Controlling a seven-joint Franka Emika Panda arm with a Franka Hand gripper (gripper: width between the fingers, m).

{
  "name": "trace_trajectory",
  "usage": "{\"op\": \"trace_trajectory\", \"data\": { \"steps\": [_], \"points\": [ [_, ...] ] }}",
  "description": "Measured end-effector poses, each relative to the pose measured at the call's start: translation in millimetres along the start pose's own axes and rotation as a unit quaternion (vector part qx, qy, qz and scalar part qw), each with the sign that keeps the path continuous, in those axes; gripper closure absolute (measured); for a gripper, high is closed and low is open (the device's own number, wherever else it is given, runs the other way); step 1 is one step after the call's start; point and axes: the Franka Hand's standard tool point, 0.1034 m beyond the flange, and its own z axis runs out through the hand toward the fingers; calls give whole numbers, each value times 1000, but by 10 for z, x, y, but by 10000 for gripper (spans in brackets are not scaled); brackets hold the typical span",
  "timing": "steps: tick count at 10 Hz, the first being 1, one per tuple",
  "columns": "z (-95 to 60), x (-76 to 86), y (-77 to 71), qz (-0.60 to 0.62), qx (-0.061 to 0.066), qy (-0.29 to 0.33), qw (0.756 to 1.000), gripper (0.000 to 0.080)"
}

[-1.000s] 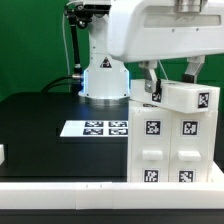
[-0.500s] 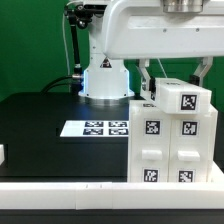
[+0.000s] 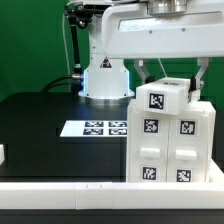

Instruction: Assemble cabinet

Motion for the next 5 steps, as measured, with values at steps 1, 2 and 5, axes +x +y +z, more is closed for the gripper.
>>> {"op": "trace_trajectory", "data": {
  "steps": [1,2,5],
  "points": [
    [2,-4,-6,29,0,0,1000,246],
    [3,-5,-6,46,0,0,999,246],
    [2,2,-6,176,7,-4,984,246]
  ]
}}
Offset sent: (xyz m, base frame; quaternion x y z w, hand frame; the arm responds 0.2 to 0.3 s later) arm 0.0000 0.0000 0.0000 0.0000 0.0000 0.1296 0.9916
